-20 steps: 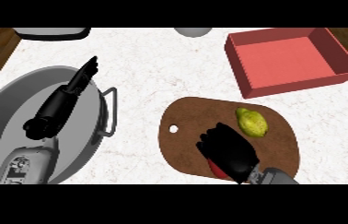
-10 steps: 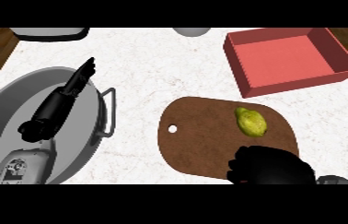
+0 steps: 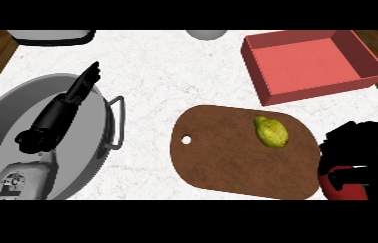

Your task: Pick the tomato from the cutting board and place it in the cardboard box

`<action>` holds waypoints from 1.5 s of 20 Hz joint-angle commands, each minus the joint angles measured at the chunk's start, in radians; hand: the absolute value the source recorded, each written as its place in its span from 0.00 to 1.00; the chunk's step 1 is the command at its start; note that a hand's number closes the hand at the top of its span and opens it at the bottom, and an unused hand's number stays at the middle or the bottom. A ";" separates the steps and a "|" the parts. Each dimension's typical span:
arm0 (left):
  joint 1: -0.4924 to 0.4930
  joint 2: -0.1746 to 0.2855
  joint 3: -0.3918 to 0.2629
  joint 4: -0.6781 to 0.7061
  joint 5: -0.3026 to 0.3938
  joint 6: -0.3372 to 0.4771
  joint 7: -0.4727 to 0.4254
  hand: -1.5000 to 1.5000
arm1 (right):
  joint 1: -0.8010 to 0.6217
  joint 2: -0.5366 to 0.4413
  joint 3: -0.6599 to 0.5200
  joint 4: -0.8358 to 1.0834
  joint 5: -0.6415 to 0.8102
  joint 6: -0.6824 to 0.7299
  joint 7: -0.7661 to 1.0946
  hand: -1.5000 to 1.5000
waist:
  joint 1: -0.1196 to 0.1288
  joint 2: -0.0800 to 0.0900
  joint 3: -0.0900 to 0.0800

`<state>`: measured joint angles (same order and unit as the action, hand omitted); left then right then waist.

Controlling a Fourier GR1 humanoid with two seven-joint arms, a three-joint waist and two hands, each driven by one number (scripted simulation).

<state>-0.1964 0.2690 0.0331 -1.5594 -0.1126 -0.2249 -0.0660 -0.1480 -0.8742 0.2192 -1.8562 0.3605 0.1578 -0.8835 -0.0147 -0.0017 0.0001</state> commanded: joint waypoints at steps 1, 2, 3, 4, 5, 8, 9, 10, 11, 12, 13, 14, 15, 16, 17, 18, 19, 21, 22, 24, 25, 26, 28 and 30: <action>-0.020 -0.005 0.003 0.021 -0.015 0.014 -0.008 0.50 | -0.022 0.006 -0.152 0.072 -0.213 0.092 0.096 1.00 | 0.002 0.003 -0.001; -0.009 -0.057 -0.054 0.020 -0.052 0.043 -0.014 0.50 | -0.044 -0.008 -0.174 0.122 -0.247 0.128 0.126 1.00 | 0.005 0.005 -0.001; -0.006 0.010 0.008 0.027 0.001 -0.015 -0.018 0.50 | -0.066 -0.011 -0.211 0.109 -0.284 0.144 0.193 1.00 | 0.010 0.002 -0.002; -0.008 -0.013 -0.026 -0.010 -0.025 0.003 0.004 0.50 | -0.139 0.027 -0.193 0.138 -0.295 0.149 0.282 1.00 | 0.029 0.003 -0.002; -0.031 0.006 0.003 0.000 0.013 -0.027 0.037 0.50 | -0.151 0.033 -0.204 0.190 -0.277 0.132 0.292 1.00 | 0.030 0.004 -0.001; -0.007 -0.010 -0.018 -0.012 -0.005 -0.022 0.011 0.50 | -0.305 0.032 -0.230 0.298 -0.320 0.193 0.388 1.00 | 0.039 0.005 -0.001; -0.018 -0.044 -0.048 0.046 -0.060 0.023 -0.044 0.50 | -0.340 0.028 -0.237 0.359 -0.321 0.208 0.388 1.00 | 0.035 0.008 -0.001; -0.057 0.002 -0.004 0.026 0.000 -0.036 -0.023 0.50 | -0.420 0.052 -0.210 0.408 -0.301 0.210 0.422 1.00 | 0.046 0.009 -0.001; -0.055 -0.019 -0.026 0.023 -0.018 -0.020 0.001 0.50 | -0.479 0.044 -0.208 0.505 -0.271 0.218 0.401 1.00 | 0.055 0.011 -0.001; -0.025 -0.036 -0.038 0.014 -0.025 -0.014 -0.016 0.50 | -0.473 0.086 -0.188 0.538 -0.231 0.199 0.367 1.00 | 0.043 0.008 0.000; -0.072 -0.043 -0.041 0.068 -0.042 -0.002 -0.033 0.50 | -0.550 0.104 -0.165 0.602 -0.203 0.186 0.406 1.00 | 0.052 0.013 -0.001; -0.011 -0.033 -0.035 -0.020 -0.026 -0.010 -0.005 0.50 | -0.550 0.062 -0.204 0.680 -0.174 0.199 0.297 1.00 | 0.052 0.009 0.000; -0.103 -0.032 -0.021 0.105 -0.045 0.001 -0.040 0.50 | -0.589 0.088 -0.164 0.692 -0.093 0.129 0.300 1.00 | 0.049 0.016 0.000; -0.035 -0.036 -0.030 0.020 -0.029 -0.009 -0.009 0.50 | -0.600 0.054 -0.166 0.720 -0.070 0.156 0.282 1.00 | 0.050 0.010 0.000; -0.035 -0.013 -0.024 0.075 -0.036 -0.028 -0.072 0.50 | -0.618 0.065 -0.128 0.804 -0.015 0.132 0.224 1.00 | 0.072 0.021 0.000; -0.057 -0.025 -0.016 0.085 -0.024 -0.024 -0.066 0.50 | -0.652 0.072 -0.103 0.838 0.022 0.130 0.225 1.00 | 0.068 0.019 0.000; -0.062 -0.038 -0.040 0.007 -0.026 -0.019 0.004 0.50 | -0.683 0.046 -0.086 0.861 0.045 0.162 0.235 1.00 | 0.074 0.016 0.000; -0.076 -0.072 -0.061 0.046 -0.047 0.006 -0.010 0.50 | -0.694 0.027 -0.019 0.917 0.101 0.222 0.238 1.00 | 0.080 0.024 0.000; -0.055 -0.066 -0.072 0.023 -0.046 -0.009 -0.017 0.50 | -0.713 0.029 0.003 0.964 0.131 0.228 0.225 1.00 | 0.096 0.026 0.000; -0.083 -0.020 -0.023 0.050 -0.026 -0.032 -0.023 0.50 | -0.743 0.014 0.025 1.049 0.174 0.243 0.133 1.00 | 0.085 0.026 0.001; -0.055 -0.057 -0.058 0.026 -0.041 -0.013 -0.027 0.50 | -0.729 0.031 0.035 1.111 0.206 0.189 0.085 1.00 | 0.096 0.029 0.002; -0.084 -0.048 -0.041 0.057 -0.031 -0.021 -0.024 0.50 | -0.778 0.021 0.037 1.160 0.216 0.220 0.066 1.00 | 0.092 0.031 0.001; -0.167 -0.072 -0.053 0.086 -0.042 -0.006 0.023 0.50 | -0.817 0.070 0.097 1.194 0.281 0.194 0.085 1.00 | 0.089 0.035 0.001; -0.135 -0.062 -0.056 0.054 -0.052 -0.006 0.004 0.50 | -0.846 0.075 0.130 1.259 0.344 0.153 0.062 1.00 | 0.099 0.031 0.002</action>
<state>-0.3005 0.2149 -0.0149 -1.5047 -0.1549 -0.2355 -0.0745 -0.9298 -0.8230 0.2849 -0.7158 0.6015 0.3282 -0.7617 0.0761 0.0274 0.0013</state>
